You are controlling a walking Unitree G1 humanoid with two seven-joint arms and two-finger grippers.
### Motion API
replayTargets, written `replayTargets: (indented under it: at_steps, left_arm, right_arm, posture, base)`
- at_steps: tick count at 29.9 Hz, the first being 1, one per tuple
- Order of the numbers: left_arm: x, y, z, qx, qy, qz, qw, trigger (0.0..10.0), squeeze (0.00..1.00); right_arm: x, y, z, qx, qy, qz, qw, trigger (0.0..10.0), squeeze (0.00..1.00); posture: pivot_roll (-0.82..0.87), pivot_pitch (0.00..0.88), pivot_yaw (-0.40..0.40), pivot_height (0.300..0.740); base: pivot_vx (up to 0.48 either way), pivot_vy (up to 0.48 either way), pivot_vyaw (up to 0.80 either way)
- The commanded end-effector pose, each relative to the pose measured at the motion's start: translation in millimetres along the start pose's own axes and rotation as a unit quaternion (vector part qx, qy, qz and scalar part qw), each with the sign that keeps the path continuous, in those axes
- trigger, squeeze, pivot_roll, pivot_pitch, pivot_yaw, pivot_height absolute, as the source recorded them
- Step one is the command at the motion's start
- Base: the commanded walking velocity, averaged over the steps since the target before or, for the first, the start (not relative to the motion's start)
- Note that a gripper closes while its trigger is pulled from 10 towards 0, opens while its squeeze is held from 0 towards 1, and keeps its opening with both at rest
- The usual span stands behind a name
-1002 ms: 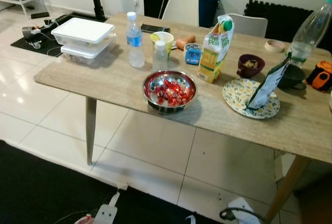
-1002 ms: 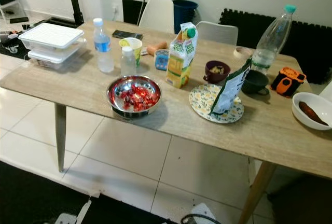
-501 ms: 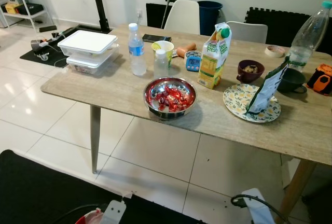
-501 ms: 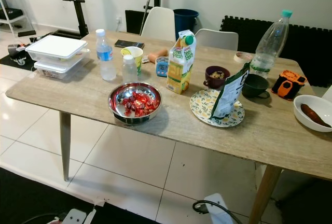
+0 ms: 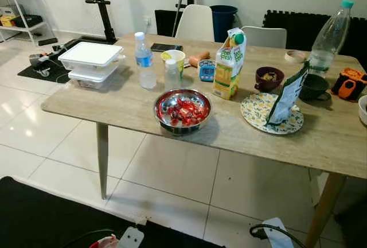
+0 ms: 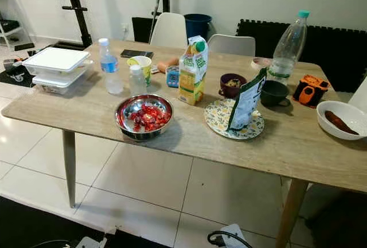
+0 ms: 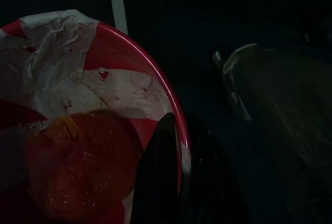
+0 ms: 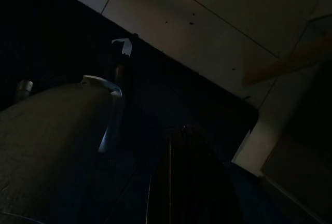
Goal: Restocking fridge
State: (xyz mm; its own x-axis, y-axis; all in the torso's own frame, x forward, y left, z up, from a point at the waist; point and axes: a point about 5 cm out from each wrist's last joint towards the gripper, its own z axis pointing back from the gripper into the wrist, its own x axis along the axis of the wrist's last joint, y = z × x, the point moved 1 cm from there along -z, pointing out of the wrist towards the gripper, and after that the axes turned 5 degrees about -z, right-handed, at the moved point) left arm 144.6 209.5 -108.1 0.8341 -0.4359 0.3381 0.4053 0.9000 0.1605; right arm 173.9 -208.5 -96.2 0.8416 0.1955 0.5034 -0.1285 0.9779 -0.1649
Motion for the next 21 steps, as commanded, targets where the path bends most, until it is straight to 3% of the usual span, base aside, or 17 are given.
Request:
replayTargets:
  at_steps: [1, 16, 21]
  left_arm:
    - [4, -6.0, -1.2, -0.006, -0.003, -0.003, 1.0, 10.0, 0.0]
    - [25, -5.3, -2.8, -0.011, -0.022, -0.025, 0.999, 10.0, 0.0]
    - [14, -5.8, -2.1, -0.003, -0.016, 0.011, 1.0, 10.0, 0.0]
  right_arm:
    - [-5, -4.0, 0.8, -0.006, 0.009, -0.007, 1.0, 10.0, 0.0]
    - [7, -0.4, -1.3, -0.004, -0.005, -0.013, 1.0, 10.0, 0.0]
    - [-4, -0.3, 0.2, 0.004, 0.012, -0.002, 1.0, 10.0, 0.0]
  posture:
    - [-0.09, 0.01, 0.004, 0.74]
    - [-0.09, 0.0, 0.015, 0.74]
    - [-0.04, 0.0, -0.021, 0.74]
  base:
    - [0.0, 0.0, 0.0]
    - [0.0, 0.0, 0.0]
    - [0.0, 0.0, 0.0]
